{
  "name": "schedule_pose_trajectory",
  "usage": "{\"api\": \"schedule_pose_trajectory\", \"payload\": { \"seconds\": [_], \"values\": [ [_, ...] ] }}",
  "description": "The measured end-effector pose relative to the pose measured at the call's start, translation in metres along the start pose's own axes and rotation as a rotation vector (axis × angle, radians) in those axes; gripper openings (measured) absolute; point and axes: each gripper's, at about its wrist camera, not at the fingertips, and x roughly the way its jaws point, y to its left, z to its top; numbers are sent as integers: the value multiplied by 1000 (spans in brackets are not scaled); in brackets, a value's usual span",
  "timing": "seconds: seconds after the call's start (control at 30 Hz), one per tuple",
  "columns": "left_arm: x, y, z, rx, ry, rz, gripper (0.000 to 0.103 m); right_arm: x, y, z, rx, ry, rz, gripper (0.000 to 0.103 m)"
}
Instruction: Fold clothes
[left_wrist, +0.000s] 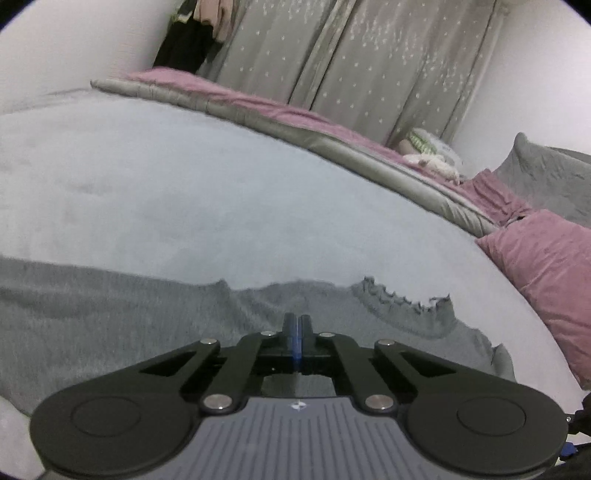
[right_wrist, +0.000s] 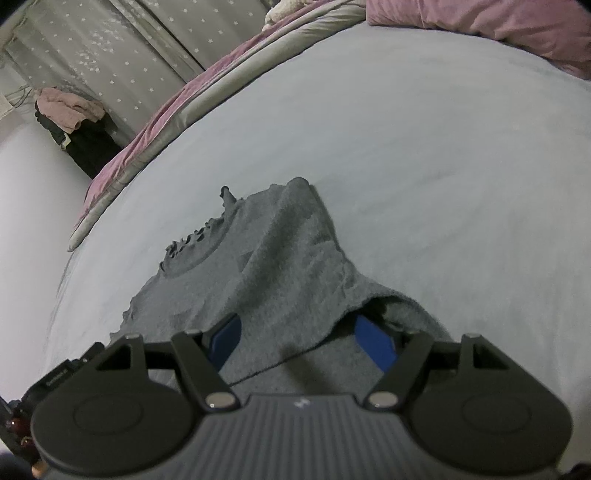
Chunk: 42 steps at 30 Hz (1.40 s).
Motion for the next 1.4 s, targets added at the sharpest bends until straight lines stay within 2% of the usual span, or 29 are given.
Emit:
{"api": "schedule_pose_trajectory", "payload": {
  "seconds": [0.17, 0.23, 0.3, 0.33, 0.47, 0.73, 0.8, 0.9, 0.97, 1.03, 1.1, 1.27, 1.4],
  "values": [
    [-3, 10, 6, -43, 7, -2, 1, -3, 0, 2, -10, -18, -13, 71],
    [-3, 14, 5, -49, 30, -10, 9, -3, -1, 2, -9, -19, -14, 71],
    [1, 13, 3, -21, 57, 2, 24, -2, -1, 2, -7, -17, -14, 71],
    [3, 12, 1, -8, 70, 8, 26, -2, -1, 1, -8, -15, -14, 71],
    [11, 10, -4, 47, 122, 32, 27, 0, 0, 1, -9, -12, -13, 71],
    [11, -4, -12, 131, 107, 48, 26, -2, 2, 2, -18, -22, -15, 71],
    [8, -7, -14, 149, 101, 43, 19, -4, 5, 4, -30, -35, -14, 71],
    [8, -12, -14, 168, 94, 52, 6, -7, 20, 13, -119, -58, 1, 71],
    [7, -13, -15, 160, 84, 45, 5, -5, 29, 20, -157, -55, 26, 68],
    [5, -15, -15, 155, 68, 39, 4, 2, 37, 28, -186, -41, 65, 62],
    [1, -16, -13, 149, 48, 35, 4, 10, 51, 36, -265, -27, 70, 59],
    [-6, -12, -9, 119, 8, 36, 4, 35, 83, 40, -544, 19, 38, 59],
    [-1, -6, -7, 93, 20, 41, 4, 55, 102, 39, -755, 60, 4, 52]
  ]
}}
